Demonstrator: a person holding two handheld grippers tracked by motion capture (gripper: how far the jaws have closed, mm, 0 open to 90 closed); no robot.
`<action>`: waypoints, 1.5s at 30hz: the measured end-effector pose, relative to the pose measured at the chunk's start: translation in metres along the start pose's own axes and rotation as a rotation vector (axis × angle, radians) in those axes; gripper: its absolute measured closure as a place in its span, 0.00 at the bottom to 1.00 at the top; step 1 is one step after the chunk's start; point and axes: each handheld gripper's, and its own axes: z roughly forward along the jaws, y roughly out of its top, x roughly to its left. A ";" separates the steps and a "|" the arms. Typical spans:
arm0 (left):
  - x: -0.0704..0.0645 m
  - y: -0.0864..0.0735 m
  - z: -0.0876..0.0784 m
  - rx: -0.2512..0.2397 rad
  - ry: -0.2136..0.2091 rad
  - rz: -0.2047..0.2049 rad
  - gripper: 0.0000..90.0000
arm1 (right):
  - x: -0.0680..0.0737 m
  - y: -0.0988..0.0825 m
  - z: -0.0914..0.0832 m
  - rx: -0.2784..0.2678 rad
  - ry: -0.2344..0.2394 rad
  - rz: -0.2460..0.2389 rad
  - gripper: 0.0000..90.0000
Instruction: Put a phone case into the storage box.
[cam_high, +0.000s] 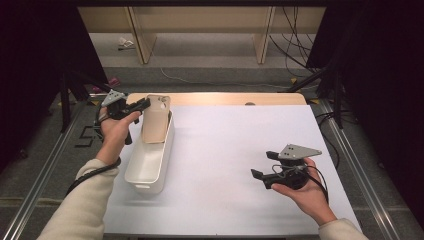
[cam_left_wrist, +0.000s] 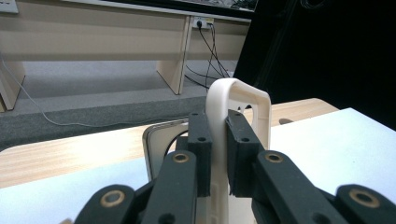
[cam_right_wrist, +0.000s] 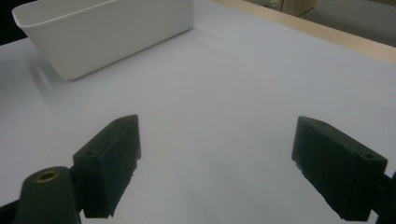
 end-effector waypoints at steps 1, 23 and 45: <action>0.000 0.000 0.000 0.001 0.000 -0.001 0.91 | 0.000 0.000 0.000 0.000 -0.001 0.000 0.18; 0.003 -0.007 0.003 0.023 -0.002 -0.011 0.91 | 0.000 0.000 0.000 0.000 0.000 -0.001 0.18; 0.006 -0.013 0.007 0.044 0.006 -0.020 0.90 | 0.000 0.000 0.000 0.001 0.002 0.002 0.18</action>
